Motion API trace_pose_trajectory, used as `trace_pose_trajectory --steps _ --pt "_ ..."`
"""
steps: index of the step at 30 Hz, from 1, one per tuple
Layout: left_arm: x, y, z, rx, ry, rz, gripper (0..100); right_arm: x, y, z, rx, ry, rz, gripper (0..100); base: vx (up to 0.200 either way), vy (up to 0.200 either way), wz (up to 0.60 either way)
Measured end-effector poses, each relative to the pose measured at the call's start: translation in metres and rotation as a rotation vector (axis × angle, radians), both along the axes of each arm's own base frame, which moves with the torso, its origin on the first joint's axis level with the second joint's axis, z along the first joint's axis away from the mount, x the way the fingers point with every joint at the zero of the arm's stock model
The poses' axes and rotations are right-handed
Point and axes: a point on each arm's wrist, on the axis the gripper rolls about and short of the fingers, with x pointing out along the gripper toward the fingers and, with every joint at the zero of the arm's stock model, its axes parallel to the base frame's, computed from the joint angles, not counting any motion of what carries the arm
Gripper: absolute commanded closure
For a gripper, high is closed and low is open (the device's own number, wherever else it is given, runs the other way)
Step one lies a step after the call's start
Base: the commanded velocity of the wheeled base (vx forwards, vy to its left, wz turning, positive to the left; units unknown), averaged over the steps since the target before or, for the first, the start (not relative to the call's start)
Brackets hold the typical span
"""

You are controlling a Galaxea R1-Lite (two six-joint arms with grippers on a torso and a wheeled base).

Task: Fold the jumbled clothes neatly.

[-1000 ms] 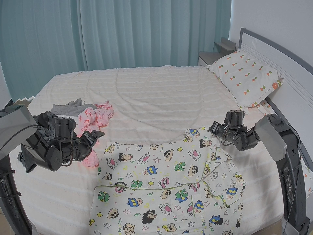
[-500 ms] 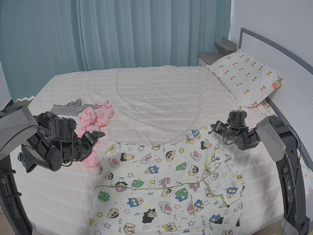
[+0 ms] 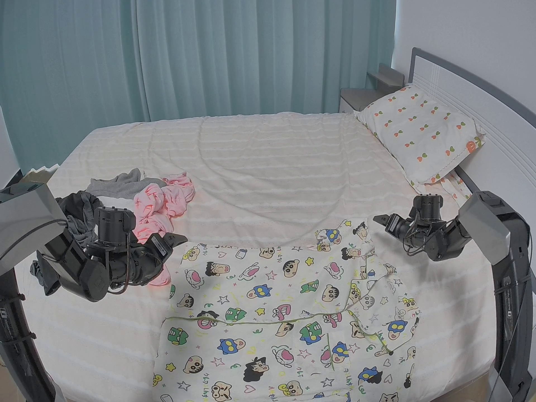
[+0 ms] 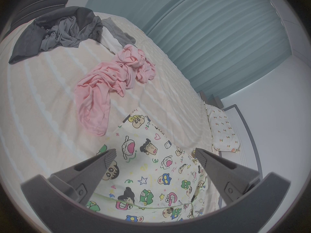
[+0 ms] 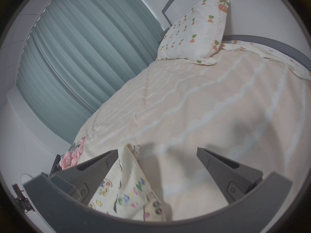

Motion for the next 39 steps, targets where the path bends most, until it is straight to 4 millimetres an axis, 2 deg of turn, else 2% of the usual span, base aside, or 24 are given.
trace_pose_trajectory --steps 5,13,16,23,26,31,39 --pt "-0.016 -0.002 0.002 -0.003 0.021 -0.018 0 -0.039 -0.011 0.007 0.010 0.049 0.014 0 0.000 0.000 0.00" --pt "-0.042 -0.007 0.006 -0.012 0.034 -0.043 0 -0.109 -0.017 0.019 0.020 0.080 0.043 0 -0.200 0.000 0.00" --pt "-0.053 -0.009 0.007 -0.021 0.045 -0.050 0 -0.143 -0.016 0.021 0.026 0.079 0.062 0 -0.200 0.000 0.00" --pt "-0.077 -0.009 0.008 -0.038 0.071 -0.057 0 -0.212 -0.017 0.017 -0.023 0.056 0.124 0 -0.200 0.000 0.00" --pt "-0.085 -0.009 0.008 -0.043 0.079 -0.060 0 -0.235 -0.020 0.010 -0.059 0.072 0.165 0 -0.200 0.000 0.00" --pt "-0.097 -0.006 0.004 -0.027 0.101 -0.069 0 -0.253 -0.023 -0.004 -0.046 0.145 0.233 0 -0.080 0.000 0.00" --pt "-0.104 0.002 -0.015 0.137 0.132 -0.163 0 -0.257 -0.019 -0.012 -0.034 0.190 0.255 0 0.000 0.000 0.00"
